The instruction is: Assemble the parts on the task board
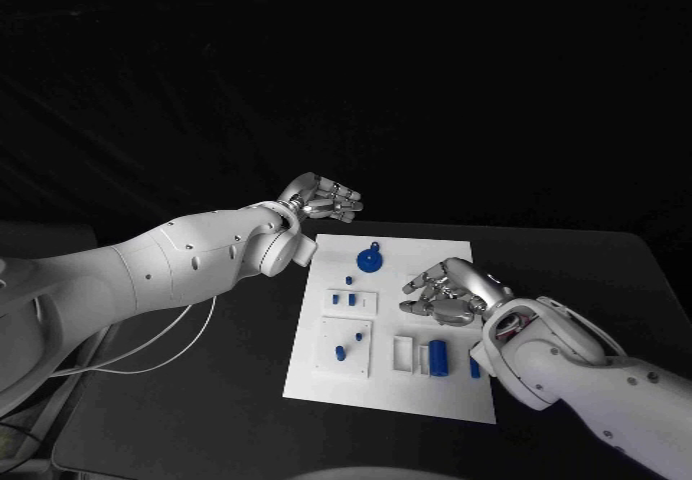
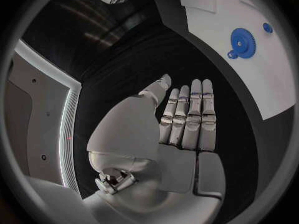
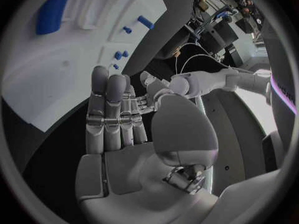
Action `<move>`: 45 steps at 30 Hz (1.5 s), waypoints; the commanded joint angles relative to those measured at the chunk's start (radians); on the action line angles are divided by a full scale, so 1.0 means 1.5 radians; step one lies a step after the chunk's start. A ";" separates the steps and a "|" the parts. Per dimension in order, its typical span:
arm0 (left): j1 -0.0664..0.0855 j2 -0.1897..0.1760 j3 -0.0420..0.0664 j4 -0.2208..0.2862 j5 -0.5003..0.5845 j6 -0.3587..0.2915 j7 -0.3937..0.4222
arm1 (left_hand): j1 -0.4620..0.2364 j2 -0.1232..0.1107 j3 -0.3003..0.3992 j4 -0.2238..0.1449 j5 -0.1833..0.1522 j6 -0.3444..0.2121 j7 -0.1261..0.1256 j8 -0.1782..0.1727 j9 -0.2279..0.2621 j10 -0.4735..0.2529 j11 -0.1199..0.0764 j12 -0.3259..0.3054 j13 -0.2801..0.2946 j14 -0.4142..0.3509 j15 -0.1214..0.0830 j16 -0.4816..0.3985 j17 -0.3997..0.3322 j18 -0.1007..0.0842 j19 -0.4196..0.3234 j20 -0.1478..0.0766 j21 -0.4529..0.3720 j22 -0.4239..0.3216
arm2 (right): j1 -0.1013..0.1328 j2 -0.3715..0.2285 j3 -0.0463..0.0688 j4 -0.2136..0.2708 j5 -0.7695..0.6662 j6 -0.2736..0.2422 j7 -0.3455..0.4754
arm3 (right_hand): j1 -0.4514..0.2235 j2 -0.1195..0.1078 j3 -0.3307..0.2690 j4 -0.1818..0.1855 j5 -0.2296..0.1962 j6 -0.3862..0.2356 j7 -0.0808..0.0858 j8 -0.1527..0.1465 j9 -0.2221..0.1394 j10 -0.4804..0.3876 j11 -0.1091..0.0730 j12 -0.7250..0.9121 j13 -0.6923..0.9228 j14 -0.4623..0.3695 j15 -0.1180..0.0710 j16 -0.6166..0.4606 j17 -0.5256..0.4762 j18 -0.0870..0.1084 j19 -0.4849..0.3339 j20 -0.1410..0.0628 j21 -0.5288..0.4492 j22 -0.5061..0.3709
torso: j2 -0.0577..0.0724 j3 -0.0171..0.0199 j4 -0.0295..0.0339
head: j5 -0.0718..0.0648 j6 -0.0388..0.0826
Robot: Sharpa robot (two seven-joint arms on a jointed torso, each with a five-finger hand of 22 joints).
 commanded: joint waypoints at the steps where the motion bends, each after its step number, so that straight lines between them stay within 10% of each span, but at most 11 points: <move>1: 0.000 -0.006 0.000 0.002 0.006 0.024 0.022 | -0.008 0.002 0.005 0.003 -0.005 -0.006 0.000 0.003 -0.001 0.020 -0.006 -0.002 0.001 0.009 -0.006 -0.001 0.002 -0.005 0.007 -0.004 0.005 -0.001 | 0.005 -0.032 0.007 0.007 0.150 0.101 -0.034 | -0.010 0.031 -0.051 0.019 -0.010 0.001 -0.002 0.006 0.005 -0.075 -0.009 0.170 0.191 0.007 -0.008 0.011 0.020 -0.015 0.025 -0.010 0.034 0.004 | -0.006 0.0039 -0.0085 | -0.011 0.006; 10: -0.005 -0.021 0.000 0.005 0.010 0.060 0.032 | -0.037 -0.014 -0.055 0.031 0.016 0.004 -0.008 0.008 0.001 0.065 -0.021 -0.001 0.001 0.057 -0.021 -0.001 0.012 -0.013 0.036 -0.017 0.013 -0.003 | 0.016 -0.102 0.015 0.017 0.228 0.190 -0.189 | -0.042 0.028 -0.020 0.081 -0.028 0.011 -0.014 0.001 0.073 -0.071 -0.018 0.400 0.496 0.002 -0.013 0.167 0.223 -0.017 0.028 -0.013 0.199 0.074 | -0.012 0.0061 -0.0152 | -0.029 0.007; 12: -0.007 -0.024 -0.001 0.006 0.009 0.068 0.036 | -0.014 0.012 -0.141 0.041 0.018 0.010 -0.011 0.005 0.002 0.064 -0.022 0.001 0.002 0.069 -0.022 -0.002 0.017 -0.017 0.050 -0.021 0.008 -0.016 | 0.017 -0.110 0.015 0.018 0.234 0.210 -0.225 | -0.057 0.028 -0.019 0.098 -0.039 0.012 -0.017 0.001 0.079 -0.060 -0.018 0.425 0.531 0.005 -0.013 0.177 0.238 -0.016 0.029 -0.013 0.216 0.083 | -0.013 0.0062 -0.0160 | -0.033 0.007; 19: -0.010 -0.029 -0.001 0.010 0.009 0.094 0.046 | -0.035 0.024 -0.217 0.052 0.012 0.005 -0.012 0.006 0.002 0.092 -0.027 -0.002 0.002 0.068 -0.024 -0.001 0.019 -0.017 0.056 -0.021 0.006 -0.031 | 0.018 -0.118 0.015 0.010 0.238 0.277 -0.290 | -0.091 0.039 -0.011 0.115 -0.045 0.020 -0.020 0.001 0.107 -0.039 -0.020 0.453 0.623 0.009 -0.012 0.200 0.286 -0.019 0.028 -0.012 0.265 0.119 | -0.013 0.0028 -0.0147 | -0.046 0.009; 45: -0.011 -0.024 -0.001 0.020 0.009 0.107 0.049 | -0.041 0.040 -0.246 0.048 0.019 -0.002 -0.010 0.005 0.002 0.058 -0.019 -0.002 0.001 0.087 -0.027 -0.002 0.018 -0.013 0.073 -0.024 0.016 -0.043 | 0.018 -0.036 -0.014 -0.042 0.204 0.257 -0.324 | -0.095 -0.030 -0.001 0.203 -0.090 -0.038 -0.002 0.001 0.097 -0.040 -0.008 0.452 0.653 0.013 -0.006 0.197 0.299 -0.006 0.033 -0.005 0.290 0.143 | -0.012 0.0023 -0.0164 | -0.056 -0.003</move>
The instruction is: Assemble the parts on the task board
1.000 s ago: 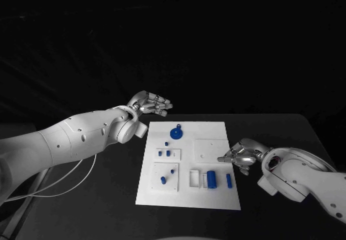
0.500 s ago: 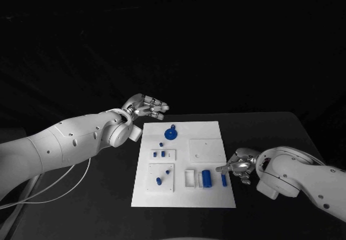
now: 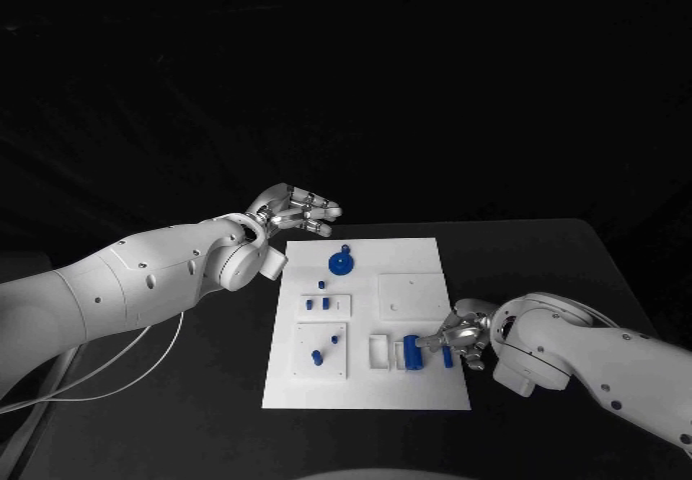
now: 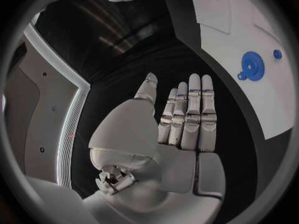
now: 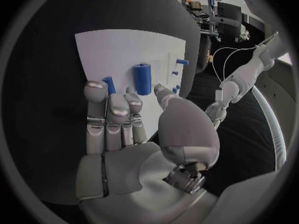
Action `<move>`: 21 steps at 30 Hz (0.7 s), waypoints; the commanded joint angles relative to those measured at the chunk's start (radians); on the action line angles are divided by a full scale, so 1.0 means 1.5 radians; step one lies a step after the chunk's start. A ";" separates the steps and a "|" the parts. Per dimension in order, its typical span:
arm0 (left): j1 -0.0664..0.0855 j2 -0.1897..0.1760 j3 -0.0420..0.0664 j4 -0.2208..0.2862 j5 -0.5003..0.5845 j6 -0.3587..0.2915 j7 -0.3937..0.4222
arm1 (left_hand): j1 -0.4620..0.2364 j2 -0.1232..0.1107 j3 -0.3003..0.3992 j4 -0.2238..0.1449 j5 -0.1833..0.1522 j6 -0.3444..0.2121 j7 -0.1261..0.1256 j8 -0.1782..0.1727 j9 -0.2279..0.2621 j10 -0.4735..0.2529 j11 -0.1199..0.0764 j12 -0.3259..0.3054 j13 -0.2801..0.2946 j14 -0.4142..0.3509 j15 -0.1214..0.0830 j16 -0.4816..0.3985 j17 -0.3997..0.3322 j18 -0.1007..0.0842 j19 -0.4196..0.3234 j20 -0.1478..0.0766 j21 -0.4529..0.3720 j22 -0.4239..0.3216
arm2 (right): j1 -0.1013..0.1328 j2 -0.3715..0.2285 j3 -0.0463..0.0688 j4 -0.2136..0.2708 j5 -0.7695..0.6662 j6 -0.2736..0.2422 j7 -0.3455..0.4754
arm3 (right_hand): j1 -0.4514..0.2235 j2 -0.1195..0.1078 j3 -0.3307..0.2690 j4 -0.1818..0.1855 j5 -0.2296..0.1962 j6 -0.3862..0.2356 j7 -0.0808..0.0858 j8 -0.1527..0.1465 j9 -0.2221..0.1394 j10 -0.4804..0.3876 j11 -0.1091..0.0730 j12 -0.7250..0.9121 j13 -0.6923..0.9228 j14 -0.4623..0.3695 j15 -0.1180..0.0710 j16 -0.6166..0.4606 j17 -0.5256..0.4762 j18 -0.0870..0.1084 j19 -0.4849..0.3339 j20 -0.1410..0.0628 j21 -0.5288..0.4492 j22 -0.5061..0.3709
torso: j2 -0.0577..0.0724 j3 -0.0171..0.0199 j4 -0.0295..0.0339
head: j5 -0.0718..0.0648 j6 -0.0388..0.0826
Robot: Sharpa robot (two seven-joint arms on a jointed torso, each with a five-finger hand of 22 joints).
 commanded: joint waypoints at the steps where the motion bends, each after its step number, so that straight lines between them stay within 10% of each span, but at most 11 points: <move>1: 0.000 0.000 0.000 0.003 0.003 0.011 0.010 | -0.003 0.003 -0.002 0.002 0.002 -0.004 0.002 -0.001 0.000 -0.006 0.002 -0.003 0.000 0.000 0.003 -0.002 -0.001 -0.002 0.003 0.001 0.003 -0.002 | 0.000 0.008 -0.003 -0.005 -0.016 -0.008 -0.014 | 0.003 -0.009 -0.001 0.010 -0.009 -0.006 0.001 -0.004 0.001 0.001 0.005 0.002 0.001 0.002 0.004 -0.001 0.001 0.003 0.034 0.003 0.004 0.030 | 0.000 0.0008 -0.0006 | 0.000 -0.002; 21: 0.000 0.001 0.000 0.004 0.002 0.014 0.004 | -0.007 0.002 -0.002 0.005 0.000 -0.009 0.006 -0.001 0.000 -0.010 0.004 -0.003 0.000 -0.001 0.004 -0.001 0.000 -0.001 0.003 0.002 0.005 -0.007 | 0.000 0.052 -0.041 -0.045 -0.031 0.006 -0.017 | 0.013 -0.009 0.000 -0.010 -0.009 -0.014 0.004 -0.003 0.001 -0.004 0.007 0.000 0.000 0.003 0.006 -0.002 0.002 0.004 0.034 0.005 0.003 0.033 | 0.000 -0.0006 -0.0009 | 0.006 -0.010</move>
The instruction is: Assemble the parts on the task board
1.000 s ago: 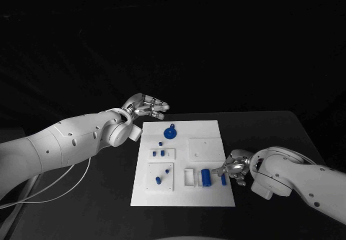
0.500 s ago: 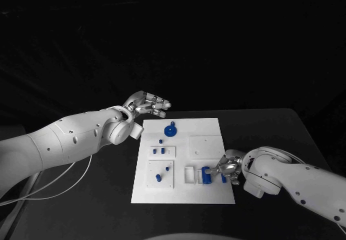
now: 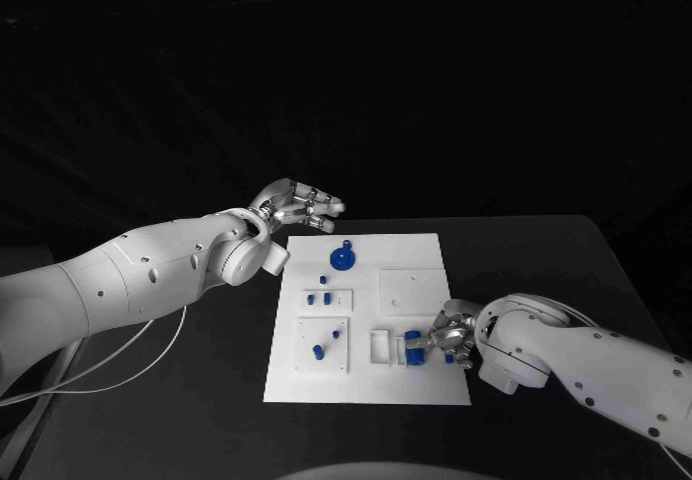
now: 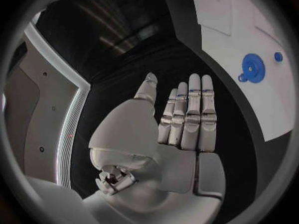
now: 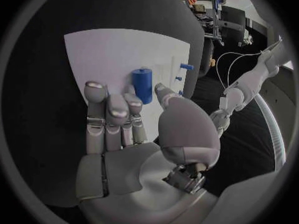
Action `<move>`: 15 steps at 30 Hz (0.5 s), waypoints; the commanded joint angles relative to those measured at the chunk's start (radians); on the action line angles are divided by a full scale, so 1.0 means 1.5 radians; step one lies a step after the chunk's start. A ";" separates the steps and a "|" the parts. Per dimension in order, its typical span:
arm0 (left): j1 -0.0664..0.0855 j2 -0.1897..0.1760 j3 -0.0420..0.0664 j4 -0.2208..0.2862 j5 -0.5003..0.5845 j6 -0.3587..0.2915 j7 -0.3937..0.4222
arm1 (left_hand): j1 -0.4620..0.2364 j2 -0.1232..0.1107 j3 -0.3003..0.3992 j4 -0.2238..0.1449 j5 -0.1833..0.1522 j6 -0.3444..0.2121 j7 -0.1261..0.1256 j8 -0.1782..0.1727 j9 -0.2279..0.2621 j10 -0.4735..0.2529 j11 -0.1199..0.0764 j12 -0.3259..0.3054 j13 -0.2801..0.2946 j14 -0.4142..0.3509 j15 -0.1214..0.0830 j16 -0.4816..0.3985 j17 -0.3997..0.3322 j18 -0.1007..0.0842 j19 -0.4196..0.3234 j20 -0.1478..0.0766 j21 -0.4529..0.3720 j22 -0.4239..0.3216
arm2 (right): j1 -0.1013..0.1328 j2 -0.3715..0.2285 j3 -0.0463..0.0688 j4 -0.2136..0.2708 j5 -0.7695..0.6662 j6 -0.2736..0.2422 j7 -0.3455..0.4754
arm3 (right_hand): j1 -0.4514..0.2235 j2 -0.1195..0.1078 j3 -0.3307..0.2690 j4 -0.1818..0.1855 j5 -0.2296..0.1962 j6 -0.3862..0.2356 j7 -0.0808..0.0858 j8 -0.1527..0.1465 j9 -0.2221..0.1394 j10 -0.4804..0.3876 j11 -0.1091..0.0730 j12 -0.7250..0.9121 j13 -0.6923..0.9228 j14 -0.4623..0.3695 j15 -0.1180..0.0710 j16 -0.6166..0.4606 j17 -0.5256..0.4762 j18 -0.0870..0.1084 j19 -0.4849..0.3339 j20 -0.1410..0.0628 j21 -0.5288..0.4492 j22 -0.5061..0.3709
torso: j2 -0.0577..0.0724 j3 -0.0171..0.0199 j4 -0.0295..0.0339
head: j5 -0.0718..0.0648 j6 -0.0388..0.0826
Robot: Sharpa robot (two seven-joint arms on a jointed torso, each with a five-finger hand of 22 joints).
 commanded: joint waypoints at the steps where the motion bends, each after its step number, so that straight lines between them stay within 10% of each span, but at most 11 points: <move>1: 0.000 0.001 0.000 0.002 0.002 0.011 0.004 | -0.007 0.002 0.000 0.003 0.000 -0.004 0.000 -0.001 0.000 -0.005 -0.001 -0.003 0.001 0.000 0.004 -0.001 0.000 -0.001 0.003 0.002 0.002 -0.001 | -0.008 0.007 -0.009 -0.008 -0.008 0.013 -0.015 | 0.000 0.003 0.002 -0.016 0.006 -0.006 0.000 -0.005 -0.038 -0.003 0.003 0.000 -0.001 -0.001 0.003 -0.002 0.001 0.004 0.034 0.005 0.000 0.033 | 0.000 -0.0004 -0.0001 | 0.001 -0.002; 9: 0.000 0.000 0.000 0.003 -0.001 0.013 0.001 | -0.008 0.001 0.000 0.004 0.000 -0.004 0.000 -0.001 0.000 -0.006 -0.001 -0.002 0.001 0.000 0.004 -0.001 0.001 -0.001 0.003 0.002 0.003 -0.001 | -0.008 0.023 -0.021 -0.023 -0.009 0.008 -0.015 | 0.010 0.006 0.005 -0.050 0.020 -0.005 0.001 -0.005 -0.039 -0.003 0.004 0.002 0.000 -0.001 0.002 -0.002 0.002 0.004 0.034 0.005 0.001 0.036 | 0.000 -0.0010 0.0004 | 0.001 -0.004; 15: 0.000 0.001 0.000 0.004 -0.002 0.015 -0.001 | -0.008 0.001 0.001 0.004 0.000 -0.005 0.000 -0.001 0.000 -0.006 -0.001 -0.002 0.001 0.000 0.004 -0.001 0.001 -0.001 0.003 0.003 0.003 -0.002 | -0.008 0.032 -0.032 -0.032 -0.011 0.012 -0.015 | 0.035 0.017 0.000 -0.115 0.101 -0.002 0.002 -0.005 -0.045 -0.006 0.003 0.000 -0.001 -0.001 0.002 -0.002 0.003 0.003 0.034 0.005 0.001 0.038 | 0.000 -0.0012 0.0002 | 0.001 -0.006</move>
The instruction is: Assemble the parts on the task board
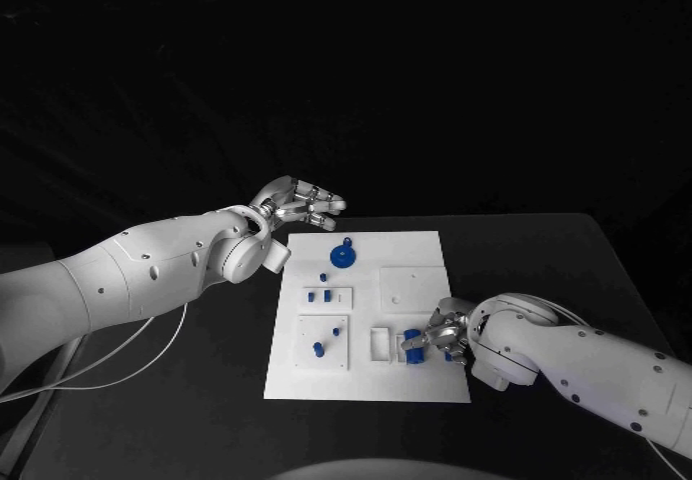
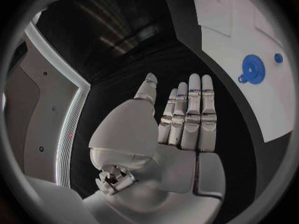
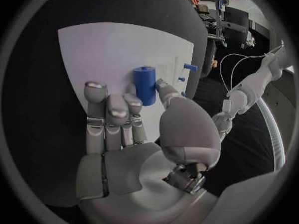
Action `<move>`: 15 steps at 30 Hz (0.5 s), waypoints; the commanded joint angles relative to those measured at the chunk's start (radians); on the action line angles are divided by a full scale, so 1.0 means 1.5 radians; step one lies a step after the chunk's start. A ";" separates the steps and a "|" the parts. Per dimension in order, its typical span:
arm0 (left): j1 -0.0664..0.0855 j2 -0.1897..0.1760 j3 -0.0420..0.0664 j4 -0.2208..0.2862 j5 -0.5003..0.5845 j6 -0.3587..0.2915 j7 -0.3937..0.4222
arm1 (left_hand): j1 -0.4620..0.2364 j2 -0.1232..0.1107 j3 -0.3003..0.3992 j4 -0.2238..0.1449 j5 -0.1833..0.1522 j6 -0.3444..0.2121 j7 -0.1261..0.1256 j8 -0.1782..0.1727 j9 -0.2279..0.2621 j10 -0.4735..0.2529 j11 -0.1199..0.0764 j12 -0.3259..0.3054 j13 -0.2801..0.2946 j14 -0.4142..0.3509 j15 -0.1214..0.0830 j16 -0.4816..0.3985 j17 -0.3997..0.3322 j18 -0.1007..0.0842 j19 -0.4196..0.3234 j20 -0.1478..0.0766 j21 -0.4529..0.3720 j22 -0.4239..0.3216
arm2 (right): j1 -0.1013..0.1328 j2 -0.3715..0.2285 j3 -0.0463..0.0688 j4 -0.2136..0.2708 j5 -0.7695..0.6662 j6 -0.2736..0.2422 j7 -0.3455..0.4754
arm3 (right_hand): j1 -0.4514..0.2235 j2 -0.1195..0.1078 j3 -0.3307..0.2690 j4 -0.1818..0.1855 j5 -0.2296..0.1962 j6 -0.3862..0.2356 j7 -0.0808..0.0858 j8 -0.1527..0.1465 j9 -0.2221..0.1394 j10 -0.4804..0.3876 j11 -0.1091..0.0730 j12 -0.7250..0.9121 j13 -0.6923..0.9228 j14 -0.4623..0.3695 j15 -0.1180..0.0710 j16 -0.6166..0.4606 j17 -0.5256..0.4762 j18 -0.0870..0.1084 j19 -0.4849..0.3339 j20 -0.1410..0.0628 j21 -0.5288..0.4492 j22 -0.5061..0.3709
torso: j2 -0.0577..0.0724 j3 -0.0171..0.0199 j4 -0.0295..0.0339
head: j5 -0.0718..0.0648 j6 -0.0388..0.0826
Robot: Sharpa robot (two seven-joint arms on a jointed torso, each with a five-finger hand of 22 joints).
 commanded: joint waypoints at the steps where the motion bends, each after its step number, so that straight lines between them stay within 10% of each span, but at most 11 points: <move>1: 0.000 0.001 0.000 0.002 -0.002 0.011 0.001 | -0.005 -0.001 0.002 0.005 0.000 -0.005 0.000 0.000 0.000 -0.007 0.000 -0.002 0.001 0.000 0.004 -0.002 0.001 -0.001 0.003 0.003 0.004 -0.003 | -0.013 0.008 -0.015 -0.007 0.000 0.026 -0.017 | 0.020 0.009 -0.004 -0.035 0.032 -0.001 0.004 -0.003 -0.407 -0.004 0.001 0.000 -0.001 -0.001 0.002 -0.002 0.001 0.006 0.034 0.005 0.001 0.038 | 0.000 0.0000 -0.0001 | 0.001 -0.002; 8: 0.000 0.001 0.000 0.002 -0.002 0.013 -0.002 | -0.006 -0.001 0.002 0.006 -0.001 -0.006 0.001 -0.001 0.000 -0.007 0.000 -0.003 0.001 -0.001 0.004 -0.002 0.001 -0.001 0.002 0.003 0.004 -0.004 | -0.013 0.010 -0.020 -0.009 -0.015 0.023 -0.010 | 0.050 0.013 -0.003 -0.096 0.051 -0.004 0.007 -0.003 -0.417 -0.008 0.001 -0.001 -0.002 -0.001 0.002 0.001 0.008 0.005 0.034 0.005 0.010 0.044 | 0.000 -0.0002 -0.0013 | 0.001 -0.002; 15: 0.000 0.002 0.000 0.001 -0.002 0.013 -0.004 | -0.006 -0.001 0.002 0.006 -0.001 -0.007 0.001 -0.001 0.000 -0.008 0.000 -0.002 0.001 -0.001 0.004 -0.002 0.001 -0.001 0.002 0.003 0.004 -0.004 | -0.013 0.008 -0.021 -0.008 -0.026 0.005 -0.010 | 0.057 0.021 0.008 -0.106 0.057 0.000 0.006 -0.003 -0.417 -0.010 0.000 -0.001 -0.002 -0.001 0.002 0.001 0.010 0.005 0.034 0.005 0.012 0.045 | 0.000 0.0008 -0.0006 | 0.002 -0.002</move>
